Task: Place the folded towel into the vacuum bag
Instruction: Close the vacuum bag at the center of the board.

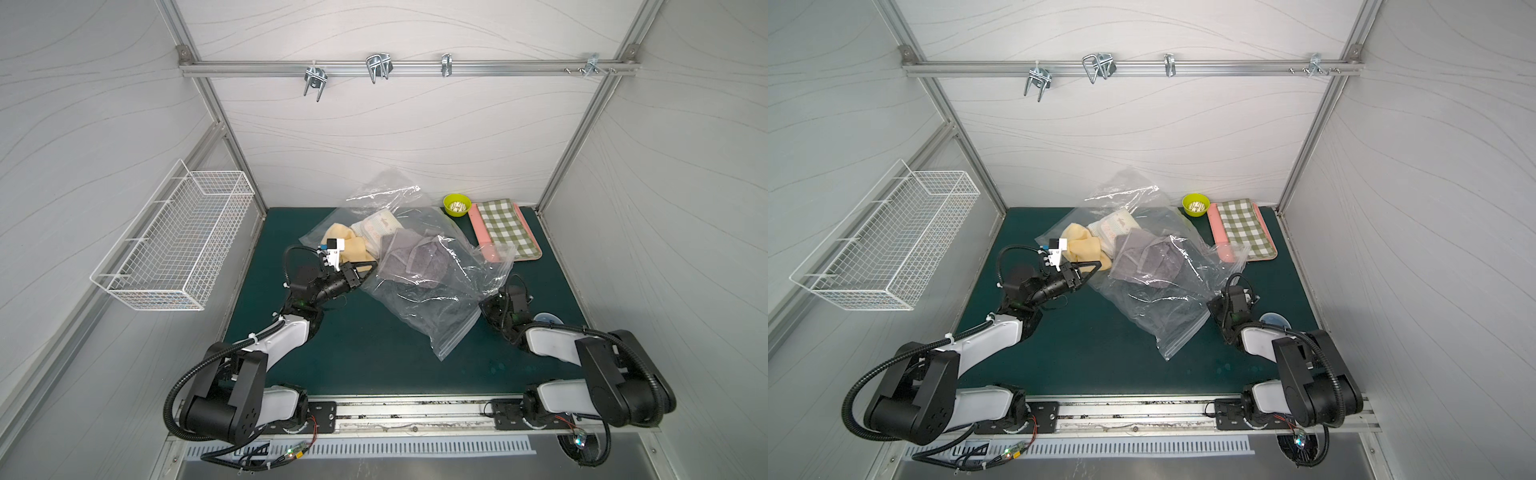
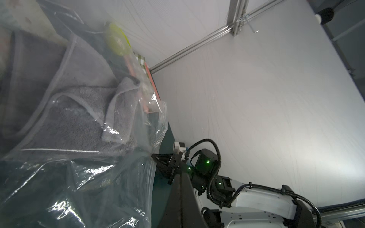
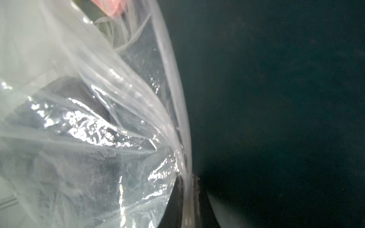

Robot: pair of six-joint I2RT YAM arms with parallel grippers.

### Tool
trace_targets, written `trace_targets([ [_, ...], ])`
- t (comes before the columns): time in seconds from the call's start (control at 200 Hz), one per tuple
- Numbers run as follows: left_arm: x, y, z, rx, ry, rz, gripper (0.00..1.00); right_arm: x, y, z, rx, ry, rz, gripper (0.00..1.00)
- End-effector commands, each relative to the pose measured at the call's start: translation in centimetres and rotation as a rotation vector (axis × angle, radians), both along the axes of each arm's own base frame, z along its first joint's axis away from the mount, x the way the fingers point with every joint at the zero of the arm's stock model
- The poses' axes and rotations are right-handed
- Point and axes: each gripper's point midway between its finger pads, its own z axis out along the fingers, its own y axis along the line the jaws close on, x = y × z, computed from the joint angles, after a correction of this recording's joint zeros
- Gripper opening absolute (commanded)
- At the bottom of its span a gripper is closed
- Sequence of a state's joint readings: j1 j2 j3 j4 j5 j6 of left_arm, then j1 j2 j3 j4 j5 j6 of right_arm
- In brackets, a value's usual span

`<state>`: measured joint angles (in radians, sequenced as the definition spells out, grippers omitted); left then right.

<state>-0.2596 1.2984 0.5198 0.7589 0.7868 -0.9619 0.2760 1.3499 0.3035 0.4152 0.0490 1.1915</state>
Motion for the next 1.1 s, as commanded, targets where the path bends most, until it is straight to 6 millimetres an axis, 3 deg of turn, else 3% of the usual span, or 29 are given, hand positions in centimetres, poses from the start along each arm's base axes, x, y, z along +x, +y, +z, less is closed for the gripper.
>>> trace_targets([
  [0.0,-2.2,-3.4,-2.4,0.248,-0.03,-0.148,0.15,1.3,3.2,3.3,0.05,-0.169,0.201,0.0],
  [0.16,-6.2,-8.0,-4.5,0.639,-0.226,-0.345,0.37,0.6,7.2,7.0,0.174,-0.292,0.423,0.0],
  [0.24,-6.5,-9.4,-4.7,0.677,-0.252,-0.383,0.51,-0.2,8.7,8.2,0.208,-0.321,0.5,0.0],
  [0.44,-7.0,-12.8,-5.4,0.815,-0.38,-0.486,0.69,-2.8,12.6,10.7,0.174,-0.373,0.72,0.0],
  [0.665,-7.1,-15.1,-6.0,0.967,-0.523,-0.534,0.76,-4.2,14.1,12.0,0.143,-0.371,0.78,0.0],
  [0.806,-6.4,-15.1,-7.0,1.081,-0.593,-0.469,0.83,-4.2,14.5,12.0,0.173,-0.348,0.78,0.0],
  [1.016,-3.4,-14.3,-9.7,1.252,-0.637,-0.311,0.81,-4.1,15.0,12.4,0.193,-0.341,0.795,0.0],
  [1.096,-3.2,-14.4,-10.5,1.275,-0.632,-0.322,0.79,-4.0,15.2,12.6,0.197,-0.337,0.797,0.0],
])
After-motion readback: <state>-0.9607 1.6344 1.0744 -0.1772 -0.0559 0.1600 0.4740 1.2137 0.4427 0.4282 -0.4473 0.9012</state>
